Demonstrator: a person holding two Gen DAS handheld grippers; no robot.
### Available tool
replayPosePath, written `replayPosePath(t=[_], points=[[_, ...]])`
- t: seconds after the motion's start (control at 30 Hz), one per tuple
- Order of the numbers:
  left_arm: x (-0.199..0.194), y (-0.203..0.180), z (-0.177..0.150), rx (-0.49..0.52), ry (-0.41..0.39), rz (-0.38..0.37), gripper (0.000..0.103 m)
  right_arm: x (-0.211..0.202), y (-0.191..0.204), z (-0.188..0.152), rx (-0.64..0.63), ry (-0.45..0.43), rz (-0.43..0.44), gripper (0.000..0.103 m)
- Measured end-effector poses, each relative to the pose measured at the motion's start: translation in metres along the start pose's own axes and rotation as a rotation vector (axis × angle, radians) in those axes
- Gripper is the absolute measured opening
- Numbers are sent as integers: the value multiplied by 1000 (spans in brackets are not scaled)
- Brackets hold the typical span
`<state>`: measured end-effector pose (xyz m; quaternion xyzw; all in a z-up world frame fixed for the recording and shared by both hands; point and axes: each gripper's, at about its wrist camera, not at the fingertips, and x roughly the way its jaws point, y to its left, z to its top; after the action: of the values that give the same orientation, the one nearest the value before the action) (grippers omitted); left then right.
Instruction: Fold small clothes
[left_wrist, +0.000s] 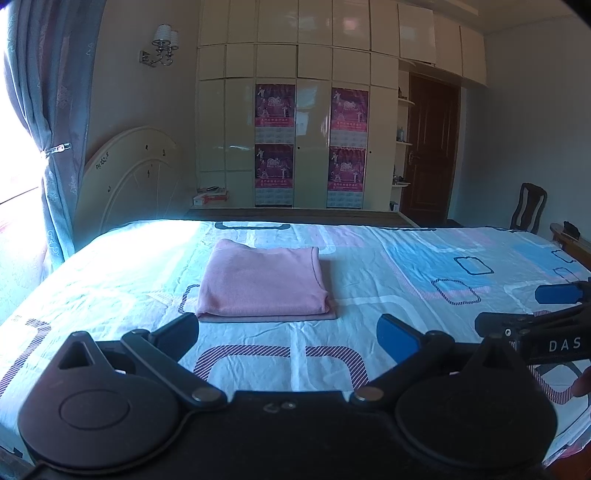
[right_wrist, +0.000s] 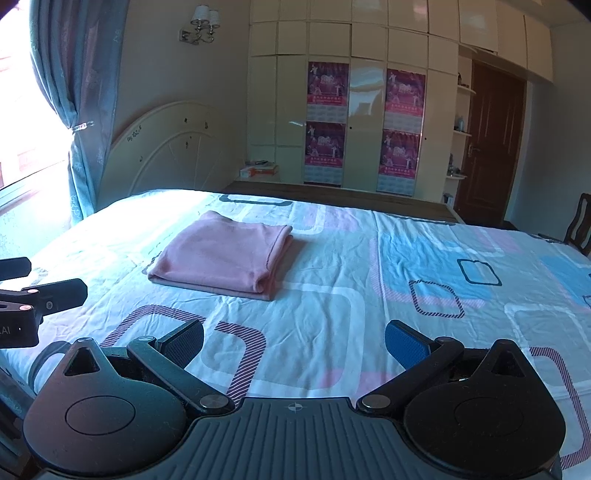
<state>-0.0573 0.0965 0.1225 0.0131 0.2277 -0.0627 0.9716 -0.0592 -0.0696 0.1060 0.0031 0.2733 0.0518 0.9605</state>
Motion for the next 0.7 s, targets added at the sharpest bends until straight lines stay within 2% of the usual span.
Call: replayPosePath(t=[0.7], points=[[3, 3, 1, 4, -3, -5, 102, 2, -1, 2, 7, 7, 2, 103]])
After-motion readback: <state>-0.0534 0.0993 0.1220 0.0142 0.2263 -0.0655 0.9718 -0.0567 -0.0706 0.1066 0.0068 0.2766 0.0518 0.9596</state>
